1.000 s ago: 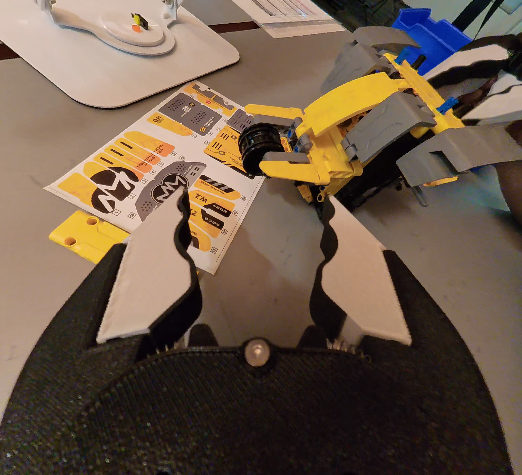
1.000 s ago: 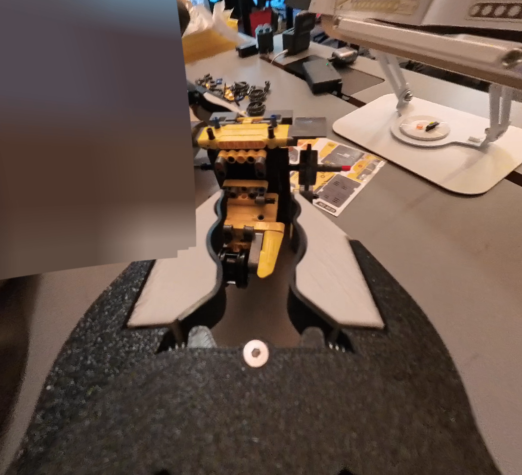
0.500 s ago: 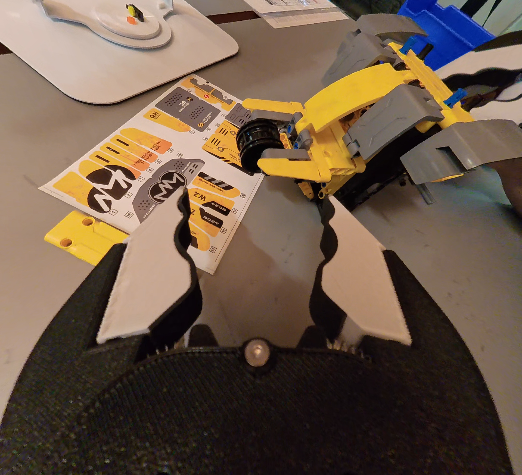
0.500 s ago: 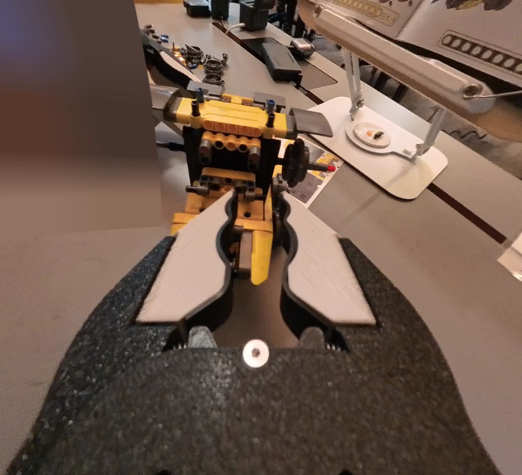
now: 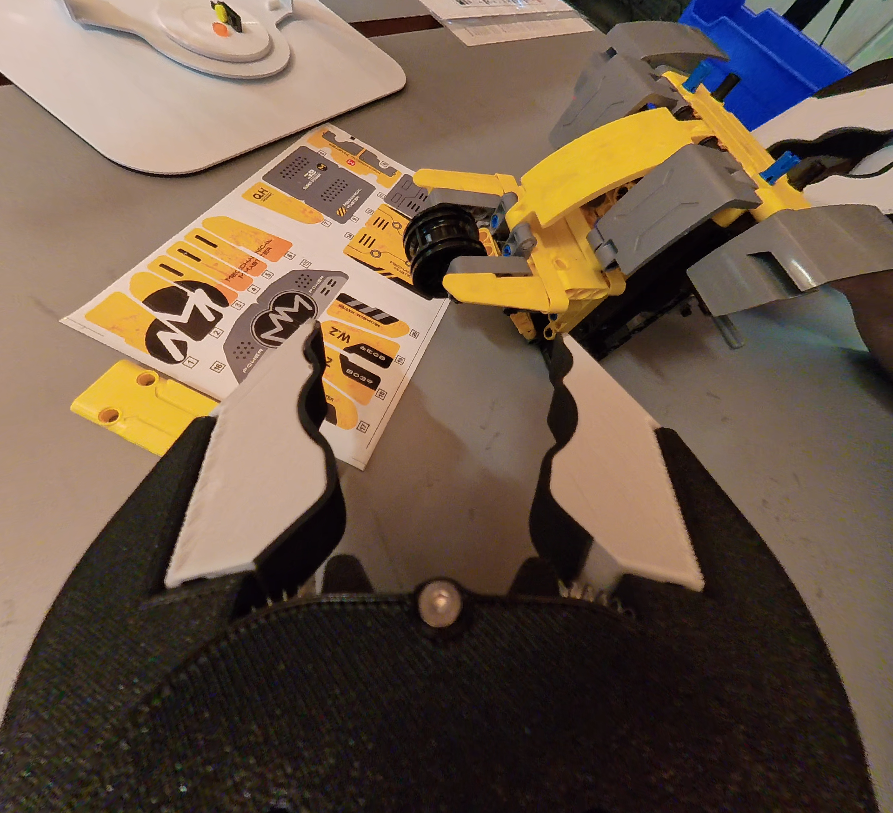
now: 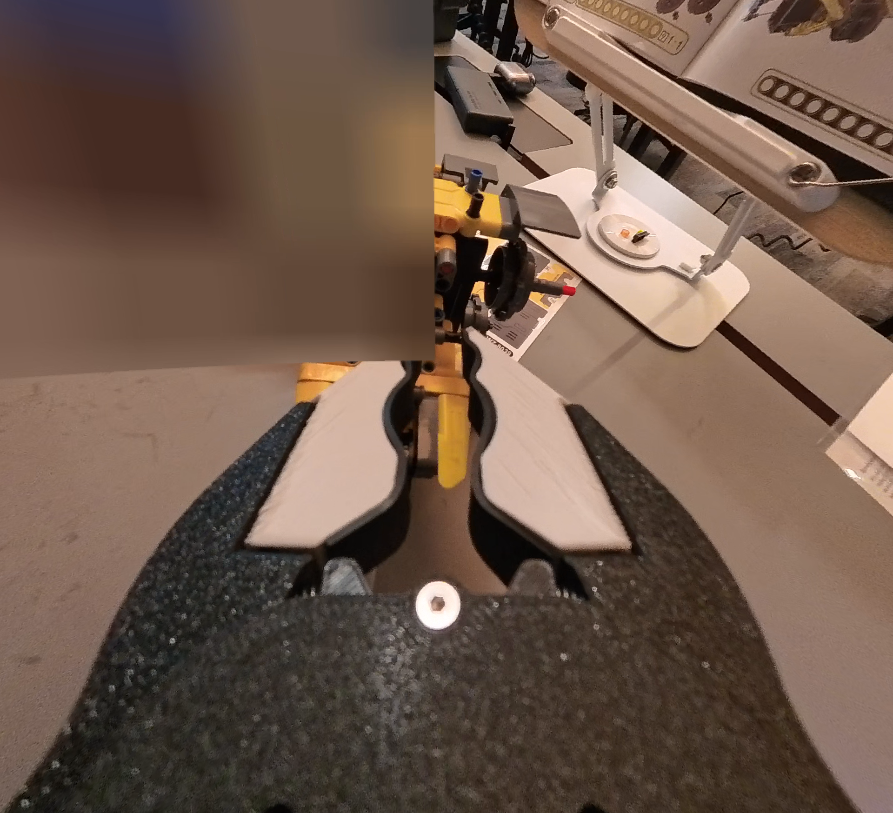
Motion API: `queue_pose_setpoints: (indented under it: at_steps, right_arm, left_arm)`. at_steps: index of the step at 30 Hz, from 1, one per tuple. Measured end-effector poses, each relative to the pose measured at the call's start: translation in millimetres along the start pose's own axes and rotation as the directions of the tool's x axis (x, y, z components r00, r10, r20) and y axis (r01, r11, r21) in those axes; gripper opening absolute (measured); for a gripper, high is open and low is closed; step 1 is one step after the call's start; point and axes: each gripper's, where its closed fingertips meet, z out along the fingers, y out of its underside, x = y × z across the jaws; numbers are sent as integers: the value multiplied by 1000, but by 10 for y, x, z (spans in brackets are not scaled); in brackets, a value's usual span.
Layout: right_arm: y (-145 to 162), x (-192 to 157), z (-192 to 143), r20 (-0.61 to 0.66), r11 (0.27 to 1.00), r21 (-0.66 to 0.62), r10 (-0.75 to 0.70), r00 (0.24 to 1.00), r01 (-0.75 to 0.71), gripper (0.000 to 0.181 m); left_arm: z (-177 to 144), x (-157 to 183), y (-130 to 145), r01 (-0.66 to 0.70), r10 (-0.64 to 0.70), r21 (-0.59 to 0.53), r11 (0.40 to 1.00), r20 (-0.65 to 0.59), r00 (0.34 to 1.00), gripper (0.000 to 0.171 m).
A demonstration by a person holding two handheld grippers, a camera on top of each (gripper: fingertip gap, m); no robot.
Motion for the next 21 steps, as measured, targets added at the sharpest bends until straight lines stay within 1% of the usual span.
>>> queue_pose_setpoints:
  at_steps: [5, 9, 12, 14, 18, 20, 21]
  right_arm:
    - [0, 2, -1, 2, 1000, 2, 0, 1000, 0, 17]
    - [-1, 24, -17, -25, 999, -4, -36, 999, 36, 17]
    - [-12, -2, -30, -24, 999, -7, -53, 998, 53, 7]
    - [-10, -7, -28, -30, 998, -16, -54, 998, 54, 5]
    - [13, -27, -13, -10, 999, -30, -25, 1000, 25, 15]
    - [11, -23, -13, -3, 1000, -24, -5, 1000, 5, 14]
    - [15, -14, -13, -4, 1000, -26, 3, 1000, -3, 9]
  left_arm:
    - [1, 0, 1, 2, -2, -1, 1000, -3, 1000, 92]
    - [-1, 1, 0, 5, -5, 0, 1000, -5, 1000, 92]
    - [-1, 2, -1, 6, -6, 0, 1000, -7, 1000, 92]
    - [0, 2, 0, 7, -7, -1, 1000, -7, 1000, 92]
    - [1, 1, 2, 9, -9, -2, 1000, -8, 1000, 92]
    - [1, 1, 1, 10, -10, -2, 1000, -9, 1000, 92]
    - [0, 2, 1, 10, -10, -1, 1000, -9, 1000, 92]
